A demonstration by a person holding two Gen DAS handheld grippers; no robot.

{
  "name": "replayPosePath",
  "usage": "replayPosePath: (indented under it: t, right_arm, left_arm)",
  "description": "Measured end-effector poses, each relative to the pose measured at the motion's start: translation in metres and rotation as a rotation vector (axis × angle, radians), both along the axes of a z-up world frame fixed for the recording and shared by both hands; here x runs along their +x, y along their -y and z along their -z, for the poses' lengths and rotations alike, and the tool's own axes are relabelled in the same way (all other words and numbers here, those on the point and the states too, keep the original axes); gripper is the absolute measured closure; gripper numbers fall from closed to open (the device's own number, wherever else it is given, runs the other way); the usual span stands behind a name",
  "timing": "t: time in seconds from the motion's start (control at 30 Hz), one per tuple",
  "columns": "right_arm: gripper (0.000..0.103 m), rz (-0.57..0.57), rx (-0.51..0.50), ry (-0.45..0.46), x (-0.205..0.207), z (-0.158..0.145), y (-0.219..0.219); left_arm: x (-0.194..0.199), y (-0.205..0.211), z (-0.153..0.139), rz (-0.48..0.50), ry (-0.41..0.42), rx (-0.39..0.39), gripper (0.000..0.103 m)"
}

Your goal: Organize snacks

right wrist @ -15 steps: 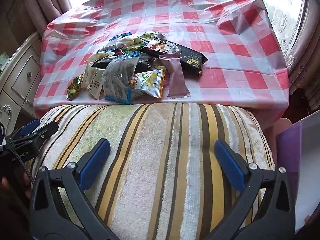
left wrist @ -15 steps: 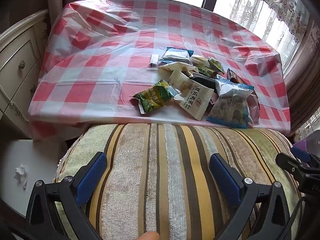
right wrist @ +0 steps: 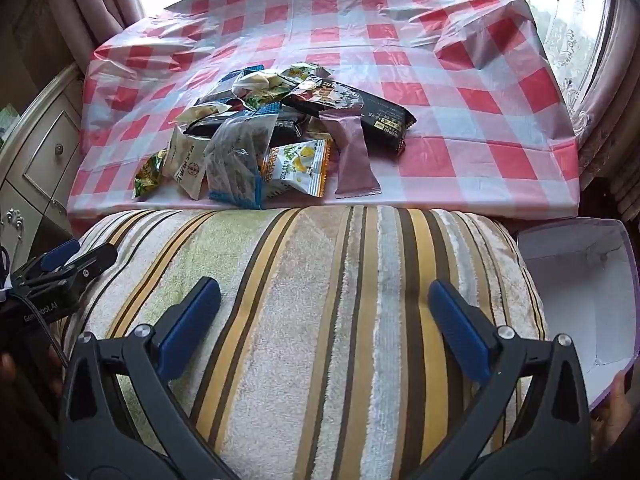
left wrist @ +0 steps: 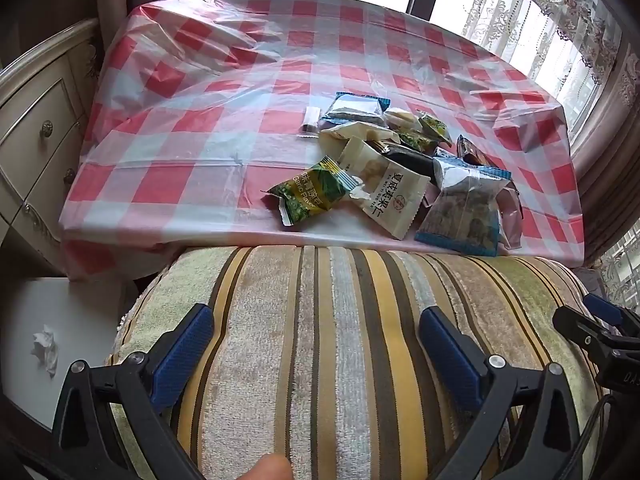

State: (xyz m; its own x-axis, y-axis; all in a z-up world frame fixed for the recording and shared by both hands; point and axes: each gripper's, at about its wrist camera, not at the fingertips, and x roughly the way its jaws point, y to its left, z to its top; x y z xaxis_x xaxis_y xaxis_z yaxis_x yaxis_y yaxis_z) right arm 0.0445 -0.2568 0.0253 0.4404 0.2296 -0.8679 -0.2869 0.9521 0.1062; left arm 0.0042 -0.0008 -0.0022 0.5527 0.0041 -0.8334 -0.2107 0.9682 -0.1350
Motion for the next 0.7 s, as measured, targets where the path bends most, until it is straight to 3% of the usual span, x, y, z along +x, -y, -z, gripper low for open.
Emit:
replayPosePath:
  t: [0.7]
  right_arm:
    - [0.0,-0.001,-0.001,0.002,0.0007,0.0,-0.0012]
  left_arm:
    - [-0.0042,0.0007,0.0013,-0.007,0.001,-0.003,0.0]
